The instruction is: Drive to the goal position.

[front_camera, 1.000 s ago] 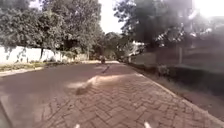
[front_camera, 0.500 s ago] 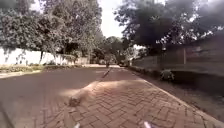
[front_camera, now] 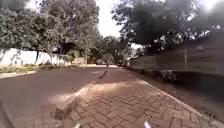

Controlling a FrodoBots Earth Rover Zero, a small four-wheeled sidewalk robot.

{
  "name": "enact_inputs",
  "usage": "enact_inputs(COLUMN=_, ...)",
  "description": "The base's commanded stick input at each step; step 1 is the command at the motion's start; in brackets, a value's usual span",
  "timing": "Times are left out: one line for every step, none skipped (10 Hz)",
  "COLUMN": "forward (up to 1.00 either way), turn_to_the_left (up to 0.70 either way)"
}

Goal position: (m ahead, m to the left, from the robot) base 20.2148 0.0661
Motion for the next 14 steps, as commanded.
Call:
enact_inputs(forward=0.70, turn_to_the_left=0.00)
enact_inputs(forward=0.70, turn_to_the_left=0.00)
enact_inputs(forward=0.70, turn_to_the_left=0.00)
enact_inputs(forward=0.70, turn_to_the_left=0.00)
enact_inputs(forward=0.70, turn_to_the_left=0.00)
enact_inputs(forward=0.70, turn_to_the_left=0.00)
enact_inputs(forward=0.70, turn_to_the_left=0.00)
enact_inputs(forward=0.70, turn_to_the_left=0.00)
enact_inputs(forward=0.70, turn_to_the_left=-0.01)
enact_inputs(forward=0.70, turn_to_the_left=-0.08)
enact_inputs(forward=0.70, turn_to_the_left=-0.29)
enact_inputs(forward=0.70, turn_to_the_left=-0.29)
enact_inputs(forward=0.70, turn_to_the_left=-0.21)
enact_inputs(forward=0.70, turn_to_the_left=-0.05)
